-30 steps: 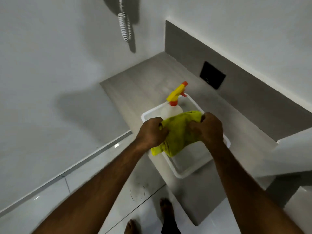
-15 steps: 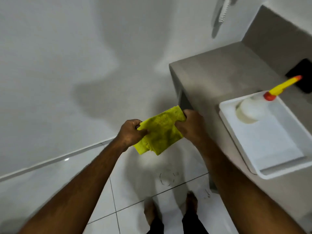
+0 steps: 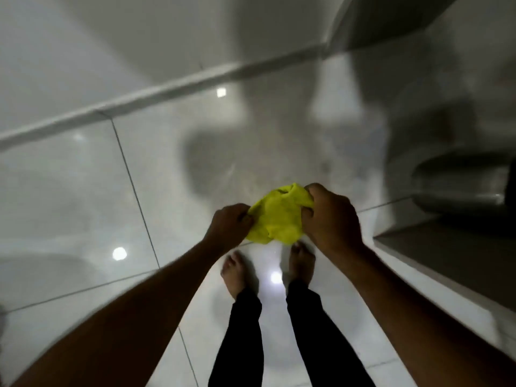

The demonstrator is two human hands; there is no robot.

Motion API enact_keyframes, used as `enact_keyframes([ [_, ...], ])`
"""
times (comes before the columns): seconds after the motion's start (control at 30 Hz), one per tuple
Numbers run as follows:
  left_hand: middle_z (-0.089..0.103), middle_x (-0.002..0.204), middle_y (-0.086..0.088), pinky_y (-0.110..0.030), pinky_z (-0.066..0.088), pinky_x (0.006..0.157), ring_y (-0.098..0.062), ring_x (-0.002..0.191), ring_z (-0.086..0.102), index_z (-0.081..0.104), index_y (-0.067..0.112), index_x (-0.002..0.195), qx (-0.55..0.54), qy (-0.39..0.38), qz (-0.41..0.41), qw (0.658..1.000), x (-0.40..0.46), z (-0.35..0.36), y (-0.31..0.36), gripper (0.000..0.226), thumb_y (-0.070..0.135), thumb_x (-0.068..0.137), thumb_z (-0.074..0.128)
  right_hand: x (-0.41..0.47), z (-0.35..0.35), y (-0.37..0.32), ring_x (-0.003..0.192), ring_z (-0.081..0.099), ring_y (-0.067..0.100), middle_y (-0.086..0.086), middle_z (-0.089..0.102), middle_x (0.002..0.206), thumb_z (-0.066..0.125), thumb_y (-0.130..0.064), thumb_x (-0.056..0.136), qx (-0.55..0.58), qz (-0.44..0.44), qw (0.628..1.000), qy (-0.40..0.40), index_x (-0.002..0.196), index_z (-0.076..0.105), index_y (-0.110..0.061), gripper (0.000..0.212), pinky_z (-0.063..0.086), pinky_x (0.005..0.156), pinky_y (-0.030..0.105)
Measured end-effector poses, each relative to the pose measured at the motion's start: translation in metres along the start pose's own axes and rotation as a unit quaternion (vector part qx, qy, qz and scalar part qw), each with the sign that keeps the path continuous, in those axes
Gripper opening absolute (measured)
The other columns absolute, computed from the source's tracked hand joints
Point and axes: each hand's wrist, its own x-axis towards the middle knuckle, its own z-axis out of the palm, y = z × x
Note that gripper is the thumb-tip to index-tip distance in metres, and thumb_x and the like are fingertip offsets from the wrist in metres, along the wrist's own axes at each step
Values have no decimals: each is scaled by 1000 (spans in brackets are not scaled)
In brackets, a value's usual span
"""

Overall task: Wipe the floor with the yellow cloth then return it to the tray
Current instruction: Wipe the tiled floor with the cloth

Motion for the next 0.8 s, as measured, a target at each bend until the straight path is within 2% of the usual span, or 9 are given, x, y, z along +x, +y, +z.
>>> enact_keyframes([
  [0.17, 71, 92, -15, -28, 36, 67, -33, 89, 64, 70, 8, 89, 44, -38, -40, 998, 96, 107, -95, 34, 34, 80, 50, 50, 156, 88, 95, 64, 41, 18, 71, 100, 58, -14, 84, 3, 51, 998, -46, 100, 62, -13, 17, 51, 75, 38],
  [0.27, 71, 96, -16, -28, 36, 67, -34, 92, 63, 71, 8, 93, 70, -61, -56, 994, 139, 159, -135, 22, 21, 85, 55, 84, 227, 126, 100, 64, 41, 18, 70, 103, 57, -12, 85, -1, 90, 994, -63, 101, 62, -12, 17, 52, 80, 39],
  [0.33, 70, 93, -15, -28, 38, 67, -34, 91, 64, 70, 10, 91, 86, -66, -53, 993, 158, 180, -152, 20, 21, 85, 53, 102, 260, 143, 103, 63, 42, 19, 69, 107, 57, -9, 84, -12, 100, 992, -80, 103, 62, -13, 20, 53, 83, 41],
  [0.43, 66, 101, -18, -39, 50, 72, -39, 95, 60, 64, 10, 103, 151, 3, 23, 988, 176, 189, -168, 25, 23, 84, 55, 125, 289, 163, 108, 60, 43, 21, 66, 114, 54, -7, 85, -34, 108, 991, -69, 111, 60, -11, 27, 51, 87, 43],
  [0.5, 58, 121, -25, -50, 48, 88, -45, 111, 53, 52, 2, 126, 235, 71, 92, 965, 185, 180, -181, 53, 24, 80, 64, 133, 298, 171, 114, 55, 43, 22, 61, 121, 51, -8, 87, -54, 131, 990, -1, 120, 56, -9, 33, 46, 94, 45],
  [0.6, 28, 151, -33, -58, 23, 114, -50, 140, 24, 21, -8, 145, 342, 95, 116, 928, 202, 148, -202, 98, 37, 73, 69, 133, 312, 167, 134, 38, 41, 24, 42, 145, 50, -19, 92, -70, 194, 972, 109, 139, 41, -3, 50, 31, 111, 47],
  [0.67, 6, 157, -34, -58, 7, 117, -48, 146, 3, 3, -9, 147, 366, 71, 84, 924, 213, 128, -217, 127, 54, 64, 75, 126, 331, 143, 147, 17, 39, 28, 19, 158, 47, -29, 98, 22, 258, 963, 75, 150, 21, 3, 66, 15, 120, 46],
  [0.73, -9, 157, -34, -57, 2, 118, -46, 146, -11, -9, -8, 146, 360, 33, 35, 932, 220, 118, -229, 153, 67, 47, 81, 117, 360, 116, 151, 1, 39, 29, 2, 161, 40, -34, 102, 110, 300, 947, 17, 151, 9, 6, 71, 2, 121, 43],
  [0.8, -22, 155, -31, -55, -1, 119, -43, 144, -22, -19, -4, 145, 344, -10, 11, 939, 225, 116, -240, 166, 72, 36, 81, 114, 381, 108, 150, -5, 39, 27, -6, 161, 36, -34, 103, 115, 310, 944, 16, 152, 4, 4, 70, -3, 120, 41],
])
